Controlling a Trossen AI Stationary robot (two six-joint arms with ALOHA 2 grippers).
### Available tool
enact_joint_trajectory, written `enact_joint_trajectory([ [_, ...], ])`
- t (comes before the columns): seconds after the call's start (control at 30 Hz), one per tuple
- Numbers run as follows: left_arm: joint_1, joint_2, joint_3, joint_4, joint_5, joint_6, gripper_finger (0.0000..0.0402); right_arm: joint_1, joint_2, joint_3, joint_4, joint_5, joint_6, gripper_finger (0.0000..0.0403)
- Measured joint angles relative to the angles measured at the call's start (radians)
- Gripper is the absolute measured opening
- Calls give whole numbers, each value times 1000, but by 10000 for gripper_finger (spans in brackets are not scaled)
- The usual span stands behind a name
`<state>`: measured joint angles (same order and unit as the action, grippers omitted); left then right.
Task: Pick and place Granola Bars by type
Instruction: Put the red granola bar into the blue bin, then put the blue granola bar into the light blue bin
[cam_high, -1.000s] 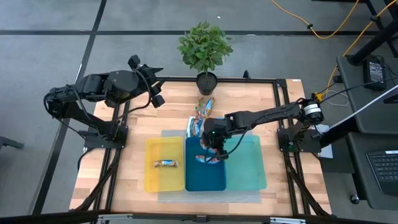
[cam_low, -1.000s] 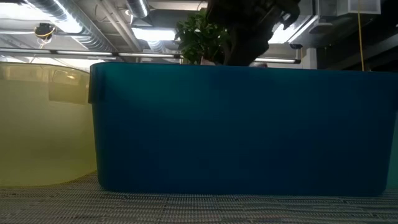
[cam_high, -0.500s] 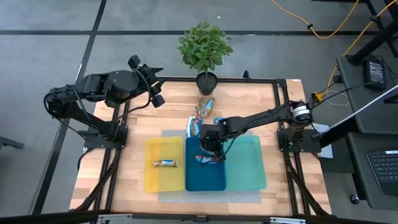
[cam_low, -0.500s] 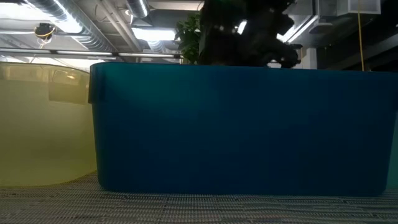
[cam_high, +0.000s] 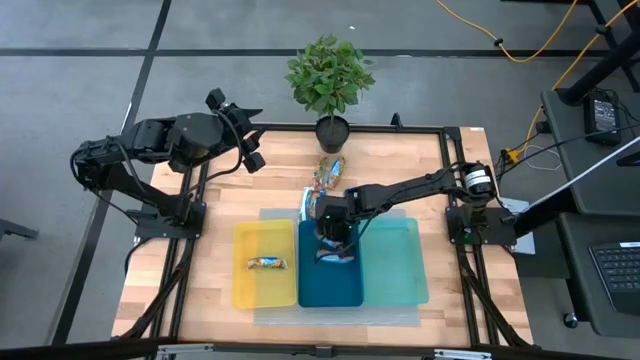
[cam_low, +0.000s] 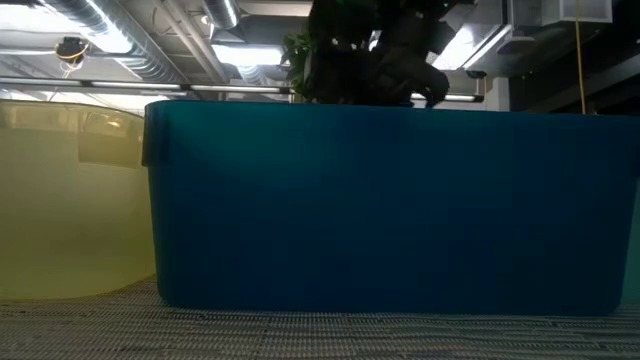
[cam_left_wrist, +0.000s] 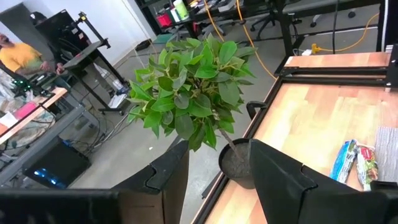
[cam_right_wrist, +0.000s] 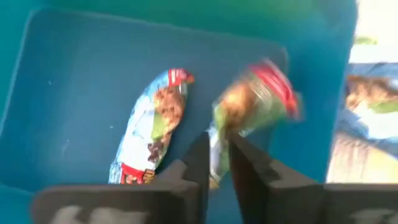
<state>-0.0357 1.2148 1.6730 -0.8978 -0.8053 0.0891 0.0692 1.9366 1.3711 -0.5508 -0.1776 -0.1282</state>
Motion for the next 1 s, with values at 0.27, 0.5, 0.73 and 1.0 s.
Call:
enact_joint_trajectory([
  [0.27, 0, 0, 0, -1, 0, 1, 159, -3, 0, 149, -230, 133, -17, 158],
  [0.5, 0, 0, 0, -2, 0, 1, 159, -56, 0, 331, -509, 235, -17, 163],
  [0.73, -1, 0, 0, -2, 0, 1, 159, -131, -5, 434, -648, 237, 20, 157],
  [1.0, -1, 0, 0, -4, -7, 2, 159, -212, -52, 322, -667, 229, 15, 157],
])
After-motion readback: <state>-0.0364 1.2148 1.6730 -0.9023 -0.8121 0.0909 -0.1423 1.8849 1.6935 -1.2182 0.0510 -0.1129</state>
